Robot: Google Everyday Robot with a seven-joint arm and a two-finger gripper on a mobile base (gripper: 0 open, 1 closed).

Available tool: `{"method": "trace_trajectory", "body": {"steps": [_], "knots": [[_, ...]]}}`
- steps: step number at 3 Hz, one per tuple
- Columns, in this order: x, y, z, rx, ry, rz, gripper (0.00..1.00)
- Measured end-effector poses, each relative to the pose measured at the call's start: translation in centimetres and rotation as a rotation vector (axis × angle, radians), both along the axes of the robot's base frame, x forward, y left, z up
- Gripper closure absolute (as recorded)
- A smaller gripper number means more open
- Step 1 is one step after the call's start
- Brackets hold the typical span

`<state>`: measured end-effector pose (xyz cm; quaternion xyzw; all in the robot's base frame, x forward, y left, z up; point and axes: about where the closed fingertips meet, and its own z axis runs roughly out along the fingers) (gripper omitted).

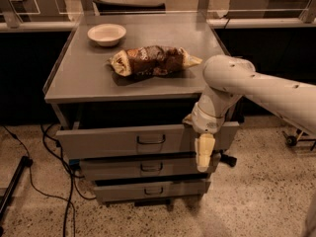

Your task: Open top drawer

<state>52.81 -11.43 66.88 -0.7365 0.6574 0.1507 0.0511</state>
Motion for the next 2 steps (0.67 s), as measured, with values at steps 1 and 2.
{"method": "trace_trajectory", "body": {"steps": [1,2], "knots": [[-3.2,-0.4,1.6,-0.014,0.113,0.056,0.0],[-5.8,-1.2,2.3,-0.032,0.211,0.085,0.0]]}}
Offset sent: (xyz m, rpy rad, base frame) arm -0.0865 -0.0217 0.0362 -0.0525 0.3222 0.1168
